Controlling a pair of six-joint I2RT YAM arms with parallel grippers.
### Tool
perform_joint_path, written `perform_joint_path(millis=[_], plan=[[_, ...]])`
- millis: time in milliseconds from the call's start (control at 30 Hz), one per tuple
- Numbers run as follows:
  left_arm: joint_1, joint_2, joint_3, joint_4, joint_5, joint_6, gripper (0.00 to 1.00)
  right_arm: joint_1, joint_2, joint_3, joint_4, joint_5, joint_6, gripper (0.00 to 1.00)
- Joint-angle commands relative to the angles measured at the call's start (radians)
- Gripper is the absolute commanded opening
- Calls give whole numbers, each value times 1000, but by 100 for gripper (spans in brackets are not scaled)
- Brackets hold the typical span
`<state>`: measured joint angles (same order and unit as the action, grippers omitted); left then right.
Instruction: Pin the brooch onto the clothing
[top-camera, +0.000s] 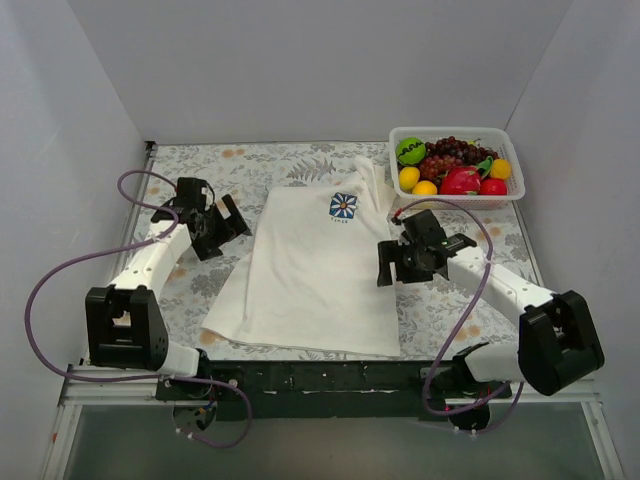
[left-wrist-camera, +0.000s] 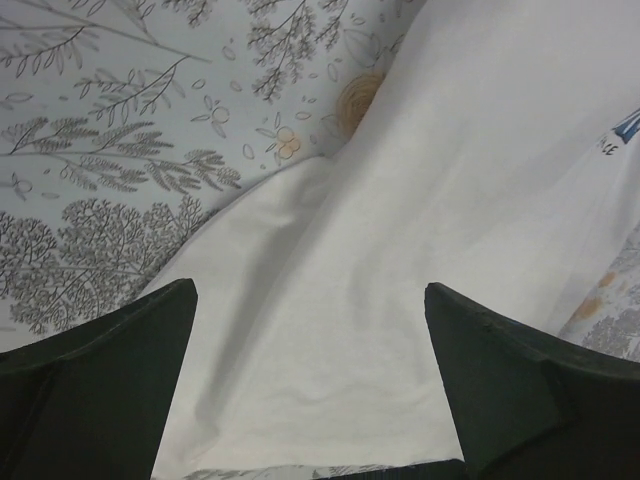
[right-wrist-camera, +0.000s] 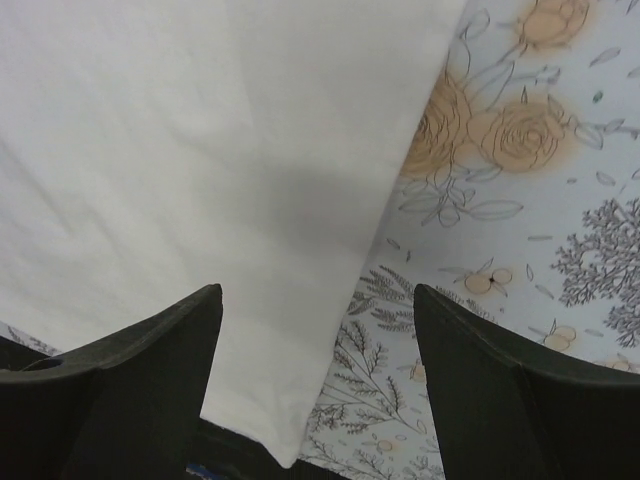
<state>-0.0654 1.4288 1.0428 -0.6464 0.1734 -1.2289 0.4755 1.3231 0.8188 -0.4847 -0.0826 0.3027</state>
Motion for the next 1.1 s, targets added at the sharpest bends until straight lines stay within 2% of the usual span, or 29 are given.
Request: perform_joint_path(millis=[0, 133, 267, 467, 533, 600, 633, 700, 733, 933, 967, 1000, 1033, 1067], plan=[[3, -54, -12, -173, -94, -32, 98, 3, -71, -76, -94, -35, 73, 84], [3, -44, -43, -248, -107, -24, 98, 20, -110, -131, -149, -65, 111, 83], [3, -16, -41, -323, -188, -20, 98, 46, -125, -170, -206, -78, 131, 81], [3, -34, -78, -349, -204, -26, 98, 121, -134, -208, -279, -92, 160, 76], [3, -34, -96, -351, -225, -32, 98, 144, -139, -221, -284, -112, 173, 64], [3, -39, -105, -343, -229, -35, 98, 158, -134, -236, -284, -132, 179, 63], [3, -41, -104, -343, -233, -37, 98, 175, -133, -239, -281, -137, 187, 55], [3, -33, -102, -341, -245, -41, 98, 187, -127, -247, -255, -166, 191, 52], [3, -27, -102, -337, -247, -43, 98, 201, -122, -247, -243, -175, 197, 40], [3, -8, -121, -320, -239, -47, 98, 256, -36, -251, -189, -177, 200, 38], [3, -11, -121, -322, -245, -49, 98, 256, -29, -254, -180, -178, 194, 27], [3, -11, -122, -322, -252, -52, 98, 256, -18, -251, -175, -168, 193, 26], [3, -16, -121, -325, -252, -52, 98, 256, -15, -247, -169, -158, 188, 18], [3, -21, -121, -328, -253, -53, 98, 255, -13, -241, -169, -148, 184, 17]])
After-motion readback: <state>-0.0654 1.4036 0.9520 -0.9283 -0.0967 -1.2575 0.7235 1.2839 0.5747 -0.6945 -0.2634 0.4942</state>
